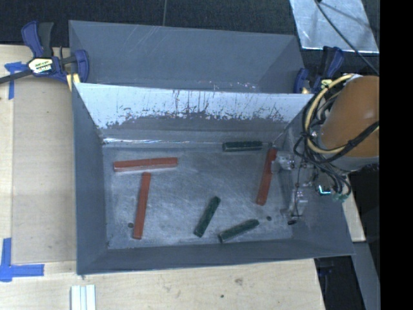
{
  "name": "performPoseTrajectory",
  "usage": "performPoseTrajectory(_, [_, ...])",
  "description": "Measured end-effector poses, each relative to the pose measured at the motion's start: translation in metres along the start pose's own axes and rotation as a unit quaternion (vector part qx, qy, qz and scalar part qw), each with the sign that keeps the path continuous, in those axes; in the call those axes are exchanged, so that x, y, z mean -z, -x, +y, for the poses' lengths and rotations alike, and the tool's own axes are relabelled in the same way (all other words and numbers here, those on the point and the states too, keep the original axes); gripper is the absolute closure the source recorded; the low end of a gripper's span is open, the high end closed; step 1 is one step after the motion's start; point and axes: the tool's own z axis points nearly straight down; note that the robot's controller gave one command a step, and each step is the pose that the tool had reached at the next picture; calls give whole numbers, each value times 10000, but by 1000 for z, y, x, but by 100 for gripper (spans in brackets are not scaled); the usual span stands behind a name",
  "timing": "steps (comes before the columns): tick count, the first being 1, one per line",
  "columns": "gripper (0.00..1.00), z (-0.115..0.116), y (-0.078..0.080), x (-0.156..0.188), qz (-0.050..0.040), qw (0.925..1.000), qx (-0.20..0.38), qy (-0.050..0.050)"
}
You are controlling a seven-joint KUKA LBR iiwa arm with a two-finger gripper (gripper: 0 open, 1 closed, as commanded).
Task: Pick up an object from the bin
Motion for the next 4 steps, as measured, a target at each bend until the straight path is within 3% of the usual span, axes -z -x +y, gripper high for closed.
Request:
performPoseTrajectory(1, [0, 106, -23, -83, -12, 9982, 605, 7])
performPoseTrajectory(2, [0, 165, -28, -50, -53, 9786, 2058, 4])
performPoseTrajectory(3, [0, 187, 4, -51, -41, 9557, 2943, -5])
performPoseTrajectory(4, [0, 175, -23, -80, -52, 9460, 3241, -6])
